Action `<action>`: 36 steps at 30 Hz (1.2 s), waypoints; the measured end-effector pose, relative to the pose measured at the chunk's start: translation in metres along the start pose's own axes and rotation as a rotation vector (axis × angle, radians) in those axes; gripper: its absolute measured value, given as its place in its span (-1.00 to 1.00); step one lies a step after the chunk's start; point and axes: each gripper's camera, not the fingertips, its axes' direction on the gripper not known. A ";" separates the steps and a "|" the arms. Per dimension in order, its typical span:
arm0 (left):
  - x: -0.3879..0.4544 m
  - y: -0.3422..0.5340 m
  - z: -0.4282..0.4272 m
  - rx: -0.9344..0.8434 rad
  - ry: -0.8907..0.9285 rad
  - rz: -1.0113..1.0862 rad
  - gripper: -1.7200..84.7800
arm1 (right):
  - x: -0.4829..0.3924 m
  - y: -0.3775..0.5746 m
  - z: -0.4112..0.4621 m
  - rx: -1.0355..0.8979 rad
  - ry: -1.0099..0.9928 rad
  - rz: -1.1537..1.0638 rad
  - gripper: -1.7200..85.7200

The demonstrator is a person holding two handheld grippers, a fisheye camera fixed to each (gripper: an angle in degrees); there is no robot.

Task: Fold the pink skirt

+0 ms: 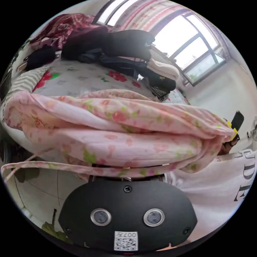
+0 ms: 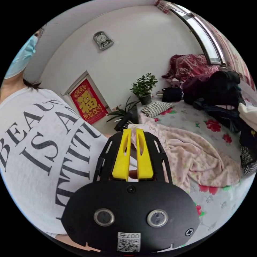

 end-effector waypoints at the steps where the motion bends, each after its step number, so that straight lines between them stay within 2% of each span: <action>1: -0.023 0.008 -0.010 0.005 0.001 -0.060 -0.93 | 0.011 0.006 0.001 0.009 0.052 0.064 -0.92; 7: -0.089 0.031 -0.055 0.023 -0.018 -0.137 -0.98 | 0.089 0.056 -0.009 0.044 0.317 0.460 -0.88; 14: -0.122 0.026 -0.094 0.120 0.011 -0.155 -0.98 | 0.176 0.058 -0.001 0.012 0.487 0.685 -0.82; 16: -0.124 0.012 -0.115 0.171 0.078 -0.126 -0.98 | 0.212 0.051 0.007 0.022 0.520 0.768 -0.80; 19: -0.116 -0.011 -0.159 0.296 0.073 -0.028 -0.98 | 0.252 0.040 0.020 0.017 0.561 0.851 -0.80; 22: -0.117 -0.027 -0.202 0.404 -0.035 0.031 -0.98 | 0.282 0.034 0.033 -0.033 0.597 0.894 -0.81; 25: -0.139 -0.029 -0.219 0.448 -0.111 -0.027 -0.98 | 0.304 0.039 0.048 -0.117 0.599 0.912 -0.83; 29: -0.166 -0.042 -0.208 0.422 -0.003 -0.108 -0.98 | 0.322 0.039 0.049 -0.126 0.632 0.914 -0.90; 32: -0.152 -0.089 -0.196 0.388 -0.002 -0.018 -0.98 | 0.343 0.023 0.042 -0.183 0.562 0.886 -0.95; 36: -0.107 -0.160 -0.216 0.490 0.085 0.171 -0.98 | 0.311 -0.025 -0.055 0.159 0.499 0.662 -0.96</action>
